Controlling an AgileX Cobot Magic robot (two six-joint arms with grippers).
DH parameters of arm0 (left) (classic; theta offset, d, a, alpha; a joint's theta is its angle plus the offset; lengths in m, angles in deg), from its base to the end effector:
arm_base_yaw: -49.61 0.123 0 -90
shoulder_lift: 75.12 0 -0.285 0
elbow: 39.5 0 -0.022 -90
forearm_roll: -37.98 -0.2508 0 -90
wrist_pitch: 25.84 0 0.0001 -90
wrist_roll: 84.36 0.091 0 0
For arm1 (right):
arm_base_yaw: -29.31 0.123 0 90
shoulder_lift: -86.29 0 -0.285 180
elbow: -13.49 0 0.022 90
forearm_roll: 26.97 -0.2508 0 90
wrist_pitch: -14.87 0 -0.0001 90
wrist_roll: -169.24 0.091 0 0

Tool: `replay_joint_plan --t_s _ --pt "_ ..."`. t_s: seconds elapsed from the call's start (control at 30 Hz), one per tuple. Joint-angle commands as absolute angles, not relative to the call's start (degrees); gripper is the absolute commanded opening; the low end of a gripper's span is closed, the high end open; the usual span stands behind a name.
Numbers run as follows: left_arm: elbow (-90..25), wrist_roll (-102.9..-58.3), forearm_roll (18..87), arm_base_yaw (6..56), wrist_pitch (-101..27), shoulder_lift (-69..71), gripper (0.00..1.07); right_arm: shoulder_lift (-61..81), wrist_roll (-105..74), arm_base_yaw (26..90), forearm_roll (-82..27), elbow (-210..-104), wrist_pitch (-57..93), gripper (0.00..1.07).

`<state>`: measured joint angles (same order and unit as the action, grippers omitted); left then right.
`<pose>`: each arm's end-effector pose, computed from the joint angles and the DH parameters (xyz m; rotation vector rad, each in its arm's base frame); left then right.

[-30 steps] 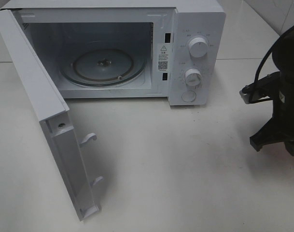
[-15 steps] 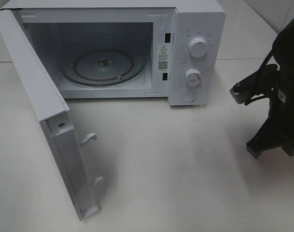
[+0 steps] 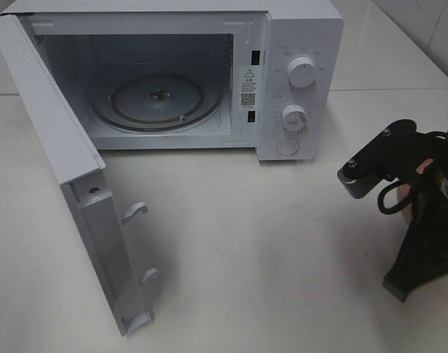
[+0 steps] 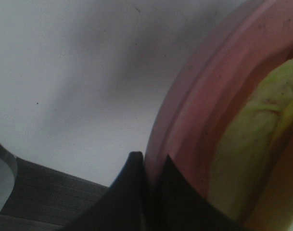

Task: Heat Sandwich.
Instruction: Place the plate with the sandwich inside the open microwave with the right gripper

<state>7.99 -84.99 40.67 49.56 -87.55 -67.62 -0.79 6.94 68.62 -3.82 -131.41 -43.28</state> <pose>-0.0086 -0.0038 0.2812 -0.0070 2.0365 -0.0635 0.1834 0.1109 0.2070 -0.8625 2.8207 -0.4516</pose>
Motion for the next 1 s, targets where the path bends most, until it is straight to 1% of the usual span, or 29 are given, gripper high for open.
replay_joint_plan --t_s 0.03,0.13,0.17,0.3,0.33,0.43,0.5,0.6,0.83,1.0 --pt "8.2 -85.5 40.8 49.5 -87.1 -68.5 0.98 0.2 6.1 70.7 -2.4 -131.1 -44.9 0.0" --pt "8.2 -85.5 40.8 49.5 -87.1 -68.5 0.98 0.9 6.0 74.1 -2.4 -131.1 -45.1 0.0" --pt "8.2 -85.5 40.8 49.5 -87.1 -68.5 0.98 0.9 6.0 74.1 -2.4 -131.1 -45.1 0.0" --pt "8.2 -85.5 40.8 49.5 -87.1 -68.5 0.98 1.2 5.7 78.2 -2.4 -131.1 -45.6 0.0" --pt "8.2 -85.5 40.8 49.5 -87.1 -68.5 0.98 1.2 5.7 78.2 -2.4 -131.1 -45.6 0.0" --pt "8.2 -85.5 40.8 49.5 -87.1 -68.5 0.98 1.2 4.0 81.9 -2.3 -131.1 -46.2 0.0" --pt "8.2 -85.5 40.8 49.5 -87.1 -68.5 0.98 1.2 3.8 82.4 -2.3 -131.1 -46.2 0.0" --pt "8.2 -85.5 40.8 49.5 -87.1 -68.5 0.98 1.2 3.6 85.1 -2.3 -131.1 -46.2 0.0" --pt "8.2 -85.5 40.8 49.5 -87.1 -68.5 0.98 1.2 1.4 88.8 -2.3 -131.1 -46.2 0.0" --pt "8.2 -85.5 40.8 49.5 -87.1 -68.5 0.98 1.2 -0.7 89.4 -2.2 -131.1 -46.2 0.0"
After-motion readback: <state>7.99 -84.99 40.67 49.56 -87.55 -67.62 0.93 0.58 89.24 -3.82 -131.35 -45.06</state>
